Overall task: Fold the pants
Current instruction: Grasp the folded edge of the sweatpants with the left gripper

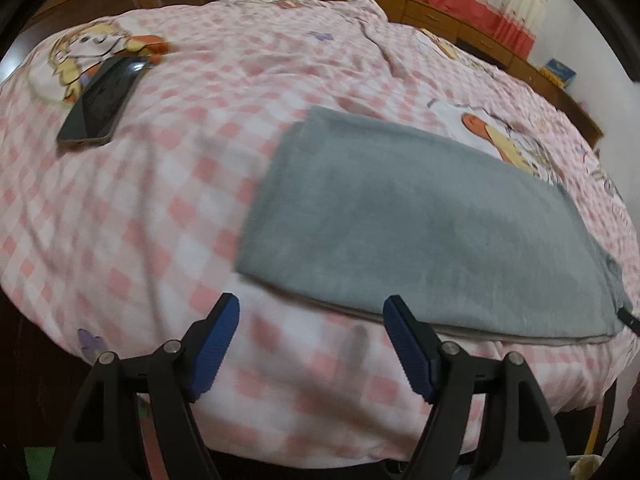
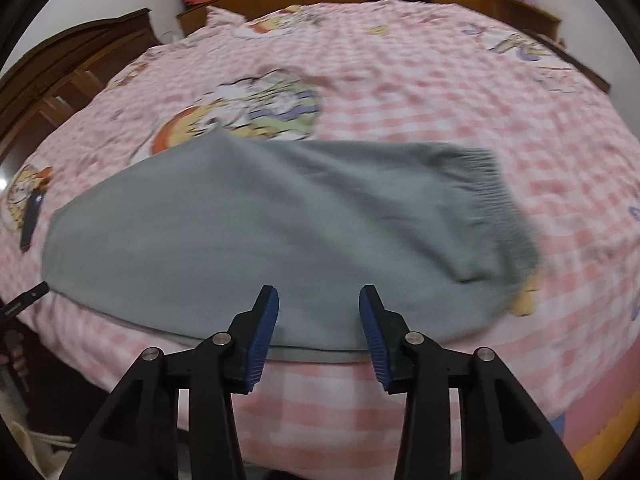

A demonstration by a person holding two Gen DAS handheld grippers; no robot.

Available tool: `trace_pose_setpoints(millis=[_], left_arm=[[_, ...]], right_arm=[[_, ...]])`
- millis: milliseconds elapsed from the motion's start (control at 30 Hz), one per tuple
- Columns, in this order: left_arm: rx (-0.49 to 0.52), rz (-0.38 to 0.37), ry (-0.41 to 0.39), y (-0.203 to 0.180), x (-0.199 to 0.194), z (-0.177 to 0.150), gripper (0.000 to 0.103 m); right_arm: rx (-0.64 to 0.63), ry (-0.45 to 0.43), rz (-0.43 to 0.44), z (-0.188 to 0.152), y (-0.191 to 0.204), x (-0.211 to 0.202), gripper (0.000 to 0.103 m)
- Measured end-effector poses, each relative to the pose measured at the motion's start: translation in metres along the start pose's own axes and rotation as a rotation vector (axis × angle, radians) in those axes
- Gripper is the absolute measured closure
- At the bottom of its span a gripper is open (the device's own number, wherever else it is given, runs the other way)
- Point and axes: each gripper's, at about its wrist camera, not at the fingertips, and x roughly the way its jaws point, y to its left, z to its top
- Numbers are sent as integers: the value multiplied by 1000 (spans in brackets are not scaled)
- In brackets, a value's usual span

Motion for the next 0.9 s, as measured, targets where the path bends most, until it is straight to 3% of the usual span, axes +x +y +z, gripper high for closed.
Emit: trace_pose_setpoints(millis=[133, 233, 267, 333, 400, 500, 600, 800, 867, 900], left_arm=[[-49, -11, -23, 18, -4, 2, 25], [-86, -60, -31, 26, 0, 5, 28], [-91, -80, -36, 27, 0, 6, 31], [-95, -119, -43, 28, 2, 7, 47], [-96, -149, -52, 28, 3, 9, 53], [-88, -148, -70, 29, 5, 12, 53], [-101, -98, -69, 35, 11, 15, 53], [-137, -165, -72, 43, 17, 16, 54], [-125, -224, -65, 38, 16, 16, 73], [-110, -247, -57, 34, 16, 15, 88]], right_arm=[[-28, 43, 48, -2, 38, 19, 60], [-61, 75, 77, -5, 65, 34, 60], [-76, 80, 78, -6, 74, 38, 60], [-109, 80, 53, -9, 89, 43, 54], [-128, 75, 37, -12, 99, 45, 47], [-146, 71, 23, -15, 104, 49, 44], [-135, 68, 27, -17, 101, 52, 44], [-126, 59, 31, -18, 100, 54, 42], [-132, 55, 28, -19, 101, 54, 41], [-134, 53, 29, -19, 101, 54, 41]])
